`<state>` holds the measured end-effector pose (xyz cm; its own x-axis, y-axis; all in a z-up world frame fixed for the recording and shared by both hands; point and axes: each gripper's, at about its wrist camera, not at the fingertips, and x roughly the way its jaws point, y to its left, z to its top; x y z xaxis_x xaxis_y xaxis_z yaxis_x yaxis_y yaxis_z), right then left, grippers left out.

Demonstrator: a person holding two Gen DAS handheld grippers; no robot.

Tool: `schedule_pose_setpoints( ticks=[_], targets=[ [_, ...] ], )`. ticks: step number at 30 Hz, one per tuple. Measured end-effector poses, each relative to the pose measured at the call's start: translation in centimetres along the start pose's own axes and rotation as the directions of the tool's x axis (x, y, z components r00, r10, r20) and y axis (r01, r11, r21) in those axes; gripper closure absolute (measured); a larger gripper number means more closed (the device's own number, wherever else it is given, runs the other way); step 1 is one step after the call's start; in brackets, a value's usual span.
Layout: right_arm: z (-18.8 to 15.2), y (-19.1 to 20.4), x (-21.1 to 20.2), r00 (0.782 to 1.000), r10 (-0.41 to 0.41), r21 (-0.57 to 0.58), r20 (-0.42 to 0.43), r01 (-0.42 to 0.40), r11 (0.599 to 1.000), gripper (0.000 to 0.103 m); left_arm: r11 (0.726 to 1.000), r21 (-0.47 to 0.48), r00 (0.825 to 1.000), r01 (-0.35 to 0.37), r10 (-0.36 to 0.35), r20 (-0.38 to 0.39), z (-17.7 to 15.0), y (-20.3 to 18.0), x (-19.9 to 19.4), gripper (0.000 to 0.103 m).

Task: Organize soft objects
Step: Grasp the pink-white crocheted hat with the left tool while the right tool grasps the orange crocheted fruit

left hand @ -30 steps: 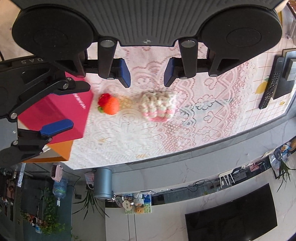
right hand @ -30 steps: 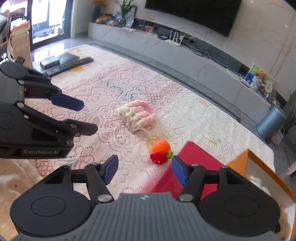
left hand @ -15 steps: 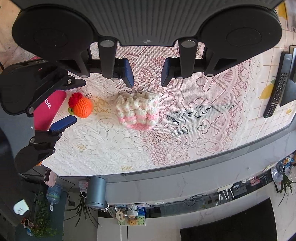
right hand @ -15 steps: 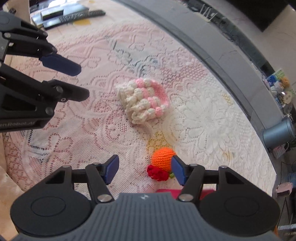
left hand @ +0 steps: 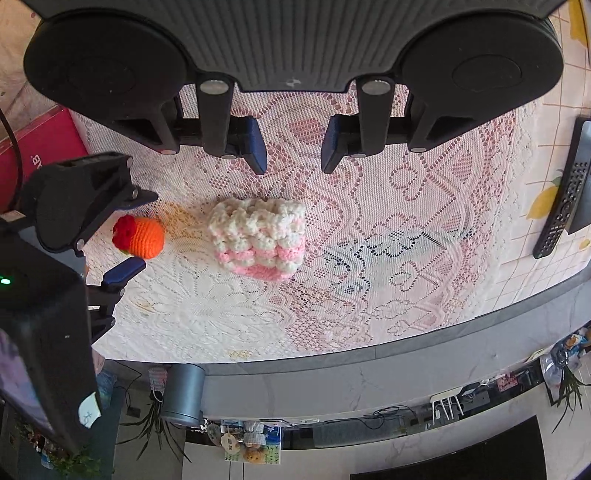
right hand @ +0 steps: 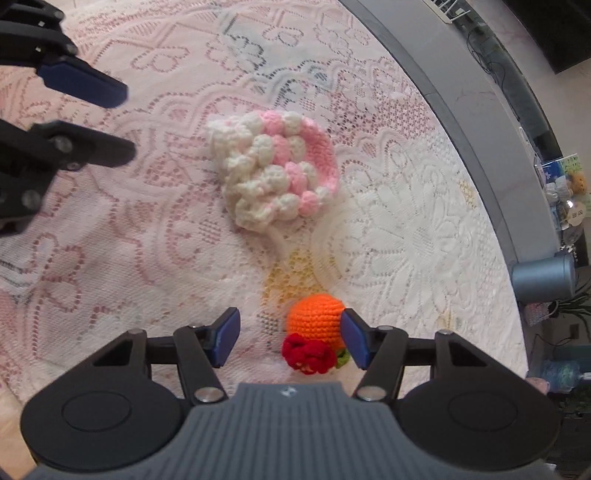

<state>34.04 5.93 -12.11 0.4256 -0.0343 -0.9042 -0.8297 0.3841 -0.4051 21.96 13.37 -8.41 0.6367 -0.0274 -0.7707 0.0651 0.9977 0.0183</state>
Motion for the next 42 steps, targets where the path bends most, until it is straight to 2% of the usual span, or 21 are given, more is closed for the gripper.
schedule_pose_setpoints(
  ticks=[1, 3, 5, 10, 14, 17, 22, 29, 33, 34, 35, 38, 42],
  targets=[
    [0.1, -0.3, 0.2, 1.000, -0.010, 0.009, -0.006, 0.010, 1.000, 0.047, 1.000, -0.001, 1.000, 0.001, -0.001, 0.005, 0.0, 0.1, -0.1, 0.062],
    [0.2, -1.0, 0.6, 0.999, -0.033, 0.020, -0.021, 0.033, 0.999, 0.060, 1.000, -0.005, 1.000, 0.011, -0.011, 0.012, 0.1, 0.2, -0.1, 0.062],
    [0.1, -1.8, 0.9, 0.999, -0.041, 0.039, -0.034, 0.042, 0.998, 0.067, 1.000, 0.001, 1.000, 0.022, -0.022, 0.013, 0.3, 0.1, 0.0, 0.059],
    [0.0, -3.5, 0.4, 1.000, 0.019, 0.121, 0.004, -0.019, 0.993, 0.068, 0.999, 0.012, 0.999, 0.042, -0.042, 0.026, 1.2, 0.0, 0.8, 0.048],
    [0.6, -4.7, -1.2, 0.991, 0.082, 0.199, 0.103, -0.101, 0.975, 0.068, 0.996, -0.059, 0.998, 0.064, -0.062, 0.025, 2.5, 0.8, 2.1, 0.041],
    [1.6, -4.9, -1.1, 0.984, 0.108, 0.219, 0.144, -0.138, 0.966, 0.068, 0.991, -0.110, 0.997, 0.079, -0.077, 0.022, 3.7, 1.4, 3.3, 0.039],
    [2.9, -4.4, 0.0, 0.982, 0.127, 0.199, 0.137, -0.153, 0.968, 0.068, 0.990, -0.127, 0.997, 0.062, -0.066, -0.027, 4.6, 1.8, 6.0, 0.038],
    [3.0, -4.8, 1.2, 0.978, 0.168, 0.225, 0.121, -0.192, 0.955, 0.068, 0.978, -0.178, 0.993, 0.107, -0.115, -0.033, 5.1, 1.2, 7.5, 0.035],
    [3.0, -4.5, 1.2, 0.979, 0.162, 0.209, 0.124, -0.185, 0.960, 0.068, 0.979, -0.180, 0.993, 0.094, -0.105, -0.051, 5.5, 0.6, 8.1, 0.043],
    [3.0, -4.5, 1.1, 0.979, 0.160, 0.205, 0.124, -0.183, 0.961, 0.068, 0.976, -0.193, 0.992, 0.105, -0.116, -0.050, 5.4, 0.6, 8.2, 0.052],
    [3.0, -4.4, 1.1, 0.980, 0.158, 0.202, 0.124, -0.180, 0.963, 0.068, 0.975, -0.197, 0.993, 0.100, -0.112, -0.049, 5.4, 0.5, 8.2, 0.055],
    [3.0, -4.2, 1.1, 0.981, 0.146, 0.191, 0.126, -0.169, 0.967, 0.068, 0.980, -0.188, 0.997, 0.066, -0.074, -0.035, 5.4, -0.3, 8.0, 0.066],
    [2.9, -3.7, 0.9, 0.984, 0.124, 0.169, 0.126, -0.145, 0.975, 0.068, 0.981, -0.188, 0.999, 0.035, -0.037, -0.006, 5.4, -0.8, 7.2, 0.076]
  ],
)
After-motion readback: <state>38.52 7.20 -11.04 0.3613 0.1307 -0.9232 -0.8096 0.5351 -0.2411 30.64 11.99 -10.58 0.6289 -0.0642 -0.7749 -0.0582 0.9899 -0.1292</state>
